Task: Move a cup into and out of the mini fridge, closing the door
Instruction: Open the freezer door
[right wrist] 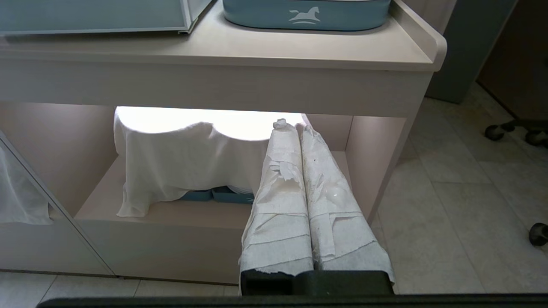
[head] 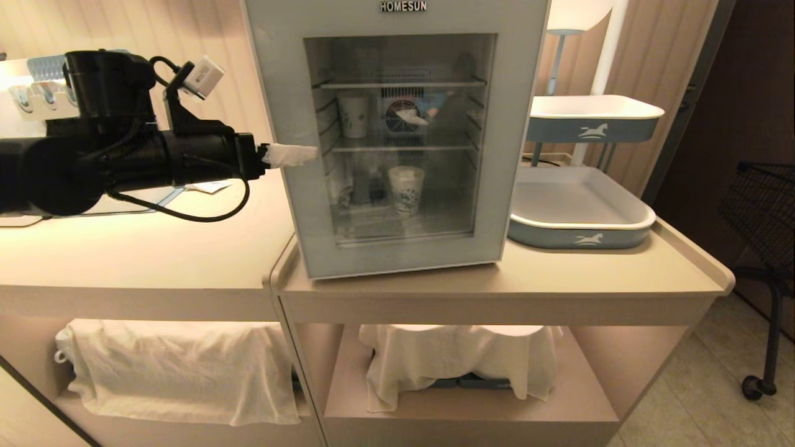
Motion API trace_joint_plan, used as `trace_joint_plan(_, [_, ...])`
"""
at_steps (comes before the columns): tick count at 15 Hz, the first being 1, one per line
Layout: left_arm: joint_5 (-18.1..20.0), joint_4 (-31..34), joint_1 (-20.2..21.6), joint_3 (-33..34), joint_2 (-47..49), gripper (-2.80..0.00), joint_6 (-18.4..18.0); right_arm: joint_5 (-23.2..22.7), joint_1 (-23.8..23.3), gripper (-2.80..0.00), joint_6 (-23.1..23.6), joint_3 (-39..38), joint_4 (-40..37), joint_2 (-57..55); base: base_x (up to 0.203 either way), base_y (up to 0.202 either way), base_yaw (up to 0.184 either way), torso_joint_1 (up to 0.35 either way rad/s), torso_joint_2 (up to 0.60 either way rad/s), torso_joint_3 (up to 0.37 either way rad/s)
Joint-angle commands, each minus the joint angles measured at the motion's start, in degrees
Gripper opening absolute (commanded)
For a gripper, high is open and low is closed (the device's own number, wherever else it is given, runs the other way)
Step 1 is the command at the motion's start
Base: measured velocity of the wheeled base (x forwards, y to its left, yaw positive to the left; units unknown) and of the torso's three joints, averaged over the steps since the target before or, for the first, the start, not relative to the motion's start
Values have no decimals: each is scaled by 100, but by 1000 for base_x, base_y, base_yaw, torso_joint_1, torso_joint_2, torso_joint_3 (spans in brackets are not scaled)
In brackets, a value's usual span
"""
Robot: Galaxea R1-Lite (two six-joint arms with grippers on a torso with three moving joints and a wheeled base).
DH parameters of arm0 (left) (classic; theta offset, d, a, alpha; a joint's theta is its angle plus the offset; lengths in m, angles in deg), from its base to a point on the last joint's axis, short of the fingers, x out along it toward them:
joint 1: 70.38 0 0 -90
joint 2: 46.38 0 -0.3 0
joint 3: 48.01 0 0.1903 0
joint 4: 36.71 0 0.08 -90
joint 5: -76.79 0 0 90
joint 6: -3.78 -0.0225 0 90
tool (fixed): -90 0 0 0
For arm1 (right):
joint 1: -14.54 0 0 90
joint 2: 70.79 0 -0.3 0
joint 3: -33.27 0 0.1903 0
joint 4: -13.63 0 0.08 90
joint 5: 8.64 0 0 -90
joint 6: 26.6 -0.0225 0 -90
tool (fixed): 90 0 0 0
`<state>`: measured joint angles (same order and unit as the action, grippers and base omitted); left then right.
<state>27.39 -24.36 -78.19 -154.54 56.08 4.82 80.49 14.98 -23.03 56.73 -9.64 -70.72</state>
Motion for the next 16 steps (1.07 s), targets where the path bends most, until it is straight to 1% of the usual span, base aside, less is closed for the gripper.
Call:
trace_joint_plan(1, [21, -6, 8, 199, -212, 0, 2, -1, 0, -280, 3, -1, -1, 1, 0, 0, 0, 0, 0, 0])
trace_joint_plan(8, [69, 6, -26, 1068, -1032, 0, 309, -1, 0, -280, 3, -1, 0, 1, 0, 0, 0, 0, 0, 0])
trace_joint_plan(11, [173, 19, -27, 1523, -1484, 0, 394, -1, 0, -280, 3, -1, 7, 1, 0, 0, 0, 0, 0, 0])
trace_joint_plan(12, [192, 32, -27, 1656, -1674, 0, 541, -1, 0, -280, 3, -1, -1, 1, 0, 0, 0, 0, 0, 0])
trace_joint_plan(14, [297, 18, -31, 1836, -1993, 0, 1030, -1, 0, -280, 3, -1, 3, 1, 0, 0, 0, 0, 0, 0])
trace_joint_plan(16, [316, 13, -27, 1882, -2124, 0, 1133, -1, 0, -280, 3, -1, 7, 1, 0, 0, 0, 0, 0, 0])
